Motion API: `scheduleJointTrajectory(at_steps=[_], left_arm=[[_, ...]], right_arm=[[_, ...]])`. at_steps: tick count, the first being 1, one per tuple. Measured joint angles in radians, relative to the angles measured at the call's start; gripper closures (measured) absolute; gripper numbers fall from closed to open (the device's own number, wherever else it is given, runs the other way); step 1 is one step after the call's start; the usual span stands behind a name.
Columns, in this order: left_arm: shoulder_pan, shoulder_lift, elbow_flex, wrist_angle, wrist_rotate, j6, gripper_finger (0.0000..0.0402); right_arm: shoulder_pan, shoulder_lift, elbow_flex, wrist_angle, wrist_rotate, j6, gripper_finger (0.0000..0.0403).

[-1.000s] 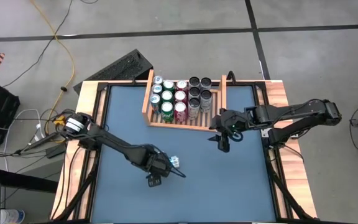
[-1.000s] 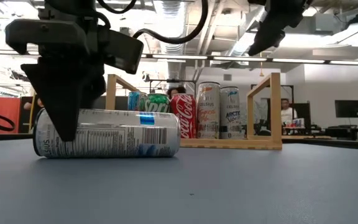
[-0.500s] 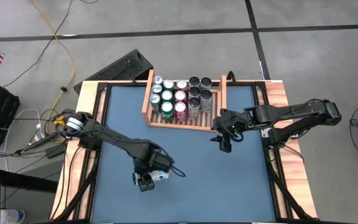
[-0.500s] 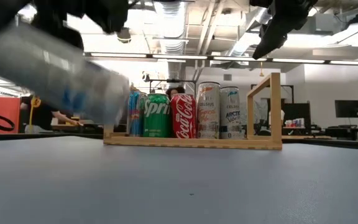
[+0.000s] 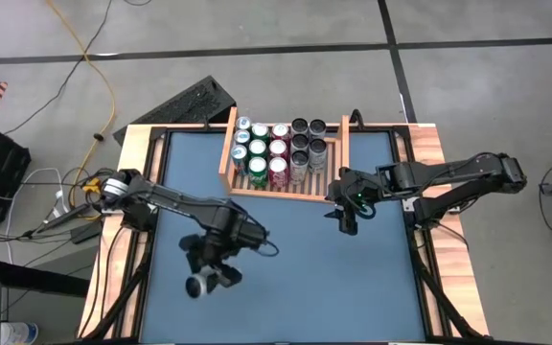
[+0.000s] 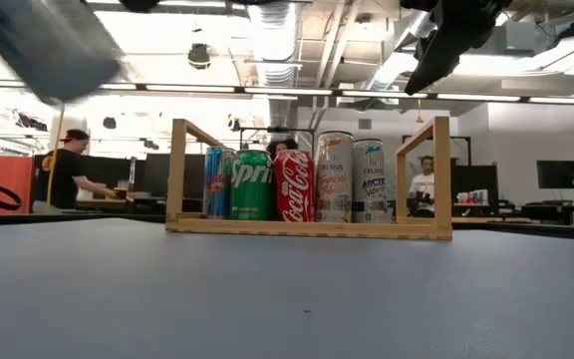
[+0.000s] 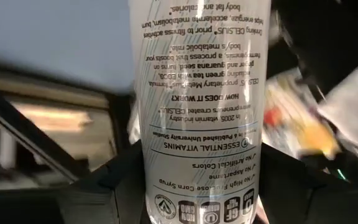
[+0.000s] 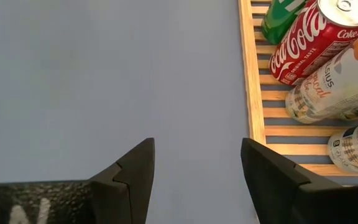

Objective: Place canned beverage on shelf
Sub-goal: Put the light blue soda can on the shelf

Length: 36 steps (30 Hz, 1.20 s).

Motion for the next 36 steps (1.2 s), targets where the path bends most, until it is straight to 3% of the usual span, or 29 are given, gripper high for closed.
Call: scheduleJointTrajectory(at_steps=[5,14,25,31,36], left_arm=[[-0.029,-0.001,-0.052,-0.015,0.148,-0.018,0.0176],[-0.106,0.000,-0.287,-0.008,0.372,0.078,0.0176],[-0.133,0.000,-0.561,-0.014,0.358,0.153,0.0176],[-0.132,0.000,-0.601,0.014,0.368,0.169,0.0176],[-0.132,0.000,-0.604,0.191,0.372,0.060,0.0176]], right_arm=[[0.002,0.000,0.000,0.005,0.000,0.000,0.0177],[0.001,0.000,0.000,0.010,0.000,0.000,0.0177],[0.001,0.000,-0.026,0.036,0.000,-0.019,0.0177],[0.001,0.000,-0.043,0.043,0.000,-0.019,0.0177],[0.001,0.000,-0.043,0.047,0.000,-0.026,0.0177]])
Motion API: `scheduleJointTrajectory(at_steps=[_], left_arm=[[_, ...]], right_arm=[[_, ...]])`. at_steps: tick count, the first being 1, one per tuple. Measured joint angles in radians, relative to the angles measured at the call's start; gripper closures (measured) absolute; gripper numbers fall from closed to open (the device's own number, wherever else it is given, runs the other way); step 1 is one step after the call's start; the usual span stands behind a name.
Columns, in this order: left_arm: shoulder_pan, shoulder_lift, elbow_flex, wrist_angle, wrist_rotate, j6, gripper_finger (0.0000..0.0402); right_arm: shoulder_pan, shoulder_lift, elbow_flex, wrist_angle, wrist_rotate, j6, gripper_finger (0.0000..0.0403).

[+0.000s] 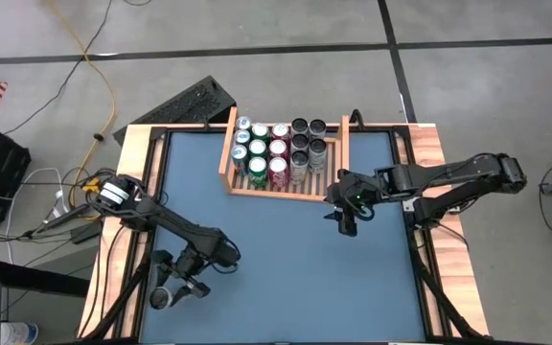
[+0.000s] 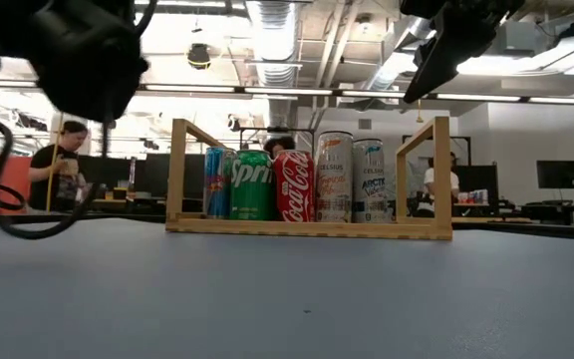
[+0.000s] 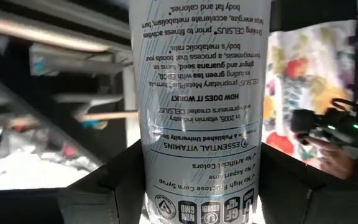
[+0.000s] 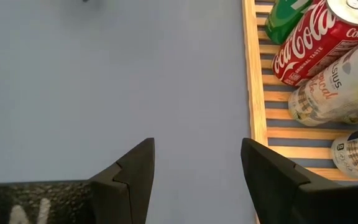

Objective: Place canned beverage on shelf
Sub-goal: Put the light blue soda can on the shelf

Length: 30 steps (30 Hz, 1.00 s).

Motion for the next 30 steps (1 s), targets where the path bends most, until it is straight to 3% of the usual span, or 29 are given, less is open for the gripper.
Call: scheduleJointTrajectory(at_steps=[9,14,19,30], left_arm=[[0.000,-0.001,0.000,0.234,0.034,-0.154,0.0175],[0.003,-0.001,0.000,0.286,0.024,-0.171,0.0128],[0.014,-0.001,0.000,0.326,-0.012,-0.180,0.0086],[0.114,-0.001,0.058,0.356,-0.204,-0.164,0.0078]], right_arm=[[0.000,0.000,0.000,0.000,0.000,-0.004,0.0177],[0.000,0.000,0.000,0.000,0.000,-0.004,0.0177],[0.000,0.000,0.000,0.000,0.000,-0.003,0.0177],[0.000,0.000,0.000,0.000,0.000,0.000,0.0177]])
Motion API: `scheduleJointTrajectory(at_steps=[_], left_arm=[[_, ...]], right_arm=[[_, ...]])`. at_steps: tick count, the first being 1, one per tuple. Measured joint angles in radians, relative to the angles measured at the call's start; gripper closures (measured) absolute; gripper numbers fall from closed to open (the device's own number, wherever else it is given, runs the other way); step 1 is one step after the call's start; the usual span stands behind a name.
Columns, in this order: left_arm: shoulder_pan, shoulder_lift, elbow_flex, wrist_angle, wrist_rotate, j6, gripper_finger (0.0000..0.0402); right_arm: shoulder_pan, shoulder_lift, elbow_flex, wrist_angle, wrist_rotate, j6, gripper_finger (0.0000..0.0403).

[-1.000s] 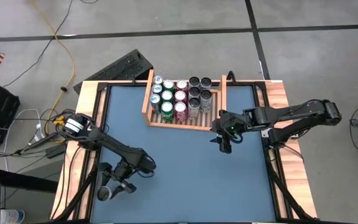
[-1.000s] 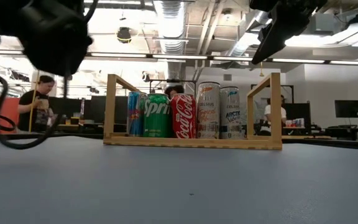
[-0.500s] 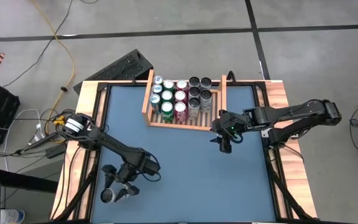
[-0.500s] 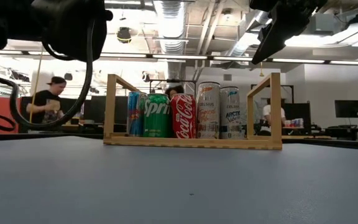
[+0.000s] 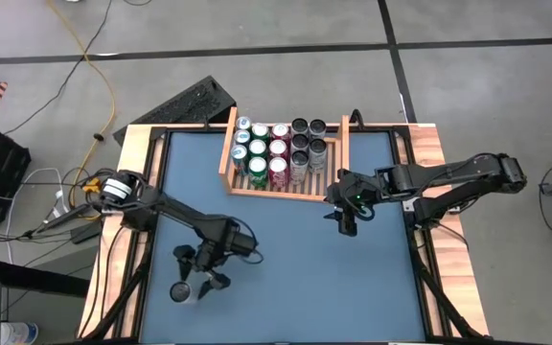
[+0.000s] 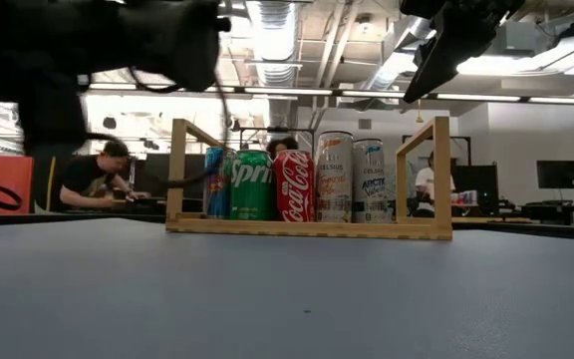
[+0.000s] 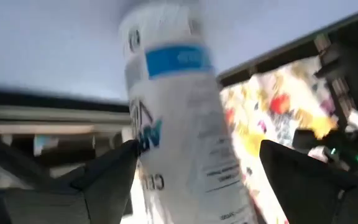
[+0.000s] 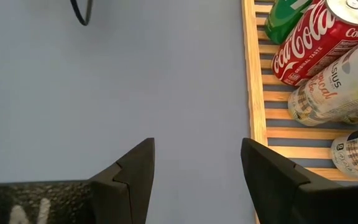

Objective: Place canned beverage on shelf
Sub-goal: Put the light blue soda can on the shelf

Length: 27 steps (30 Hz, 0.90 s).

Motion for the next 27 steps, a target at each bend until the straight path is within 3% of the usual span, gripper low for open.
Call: scheduleJointTrajectory(at_steps=[7,13,20,27], left_arm=[[0.059,0.000,0.099,0.000,-0.172,-0.001,0.0077],[0.133,0.001,0.254,-0.020,-0.349,-0.009,0.0076],[0.149,0.002,0.704,-0.315,-0.633,0.037,0.0076],[0.103,0.000,1.196,-0.514,-0.965,-0.064,0.0076]], right_arm=[[0.000,0.000,0.000,0.000,0.000,0.000,0.0177],[0.004,0.000,0.000,0.014,-0.018,-0.001,0.0177],[0.045,0.002,0.000,0.140,-0.068,-0.019,0.0177],[0.080,0.098,0.002,0.505,-0.076,-0.020,0.0177]])
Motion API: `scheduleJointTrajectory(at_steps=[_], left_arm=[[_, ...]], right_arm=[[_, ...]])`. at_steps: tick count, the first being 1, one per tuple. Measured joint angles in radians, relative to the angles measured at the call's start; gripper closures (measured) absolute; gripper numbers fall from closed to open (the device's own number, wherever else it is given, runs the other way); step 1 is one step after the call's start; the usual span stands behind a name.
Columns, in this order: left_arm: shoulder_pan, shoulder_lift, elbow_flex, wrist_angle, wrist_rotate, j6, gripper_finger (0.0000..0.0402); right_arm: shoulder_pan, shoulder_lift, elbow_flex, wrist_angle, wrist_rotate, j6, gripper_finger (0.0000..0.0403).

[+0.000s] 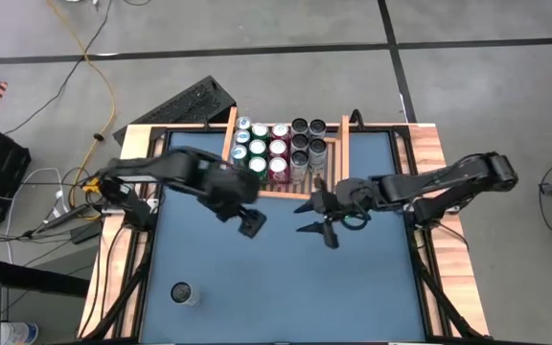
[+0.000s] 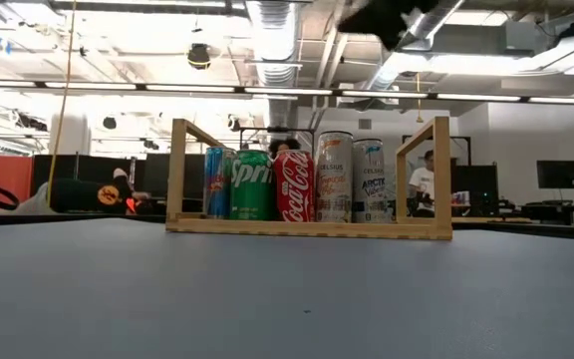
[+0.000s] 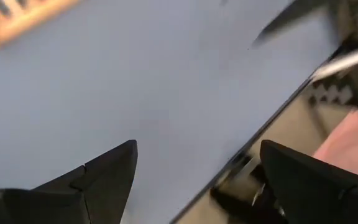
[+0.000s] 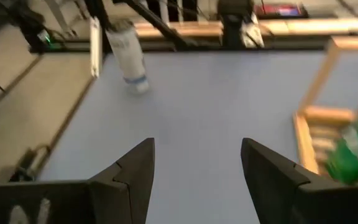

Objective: Place canned beverage on shelf
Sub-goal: Put the light blue soda can on the shelf

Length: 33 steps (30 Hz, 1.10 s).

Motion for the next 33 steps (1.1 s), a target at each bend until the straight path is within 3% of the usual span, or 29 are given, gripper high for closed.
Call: scheduleJointTrajectory(at_steps=[2,7,13,19,31,33], left_arm=[[-0.024,-0.008,0.073,0.004,-0.087,-0.015,0.0076],[-0.073,-0.139,-0.008,0.122,-0.133,-0.022,0.0076],[-0.136,-0.210,-0.008,0.074,-0.209,0.016,0.0076],[-0.193,-0.253,-0.009,-0.027,-0.208,0.047,0.0076],[-0.310,-0.269,-0.010,-0.046,-0.211,0.133,0.0076],[-0.329,-0.269,-0.010,-0.046,-0.212,0.133,0.0076]], right_arm=[[0.011,0.054,0.001,0.108,-0.012,-0.011,0.0177],[0.055,0.203,0.066,0.276,-0.010,-0.110,0.0177],[0.094,0.398,0.241,0.311,-0.006,-0.130,0.0177],[0.140,0.640,0.549,0.303,0.001,-0.128,0.0147],[0.175,1.124,1.314,0.002,0.000,-0.074,0.0065],[0.179,1.172,1.362,0.006,0.000,-0.066,0.0058]])
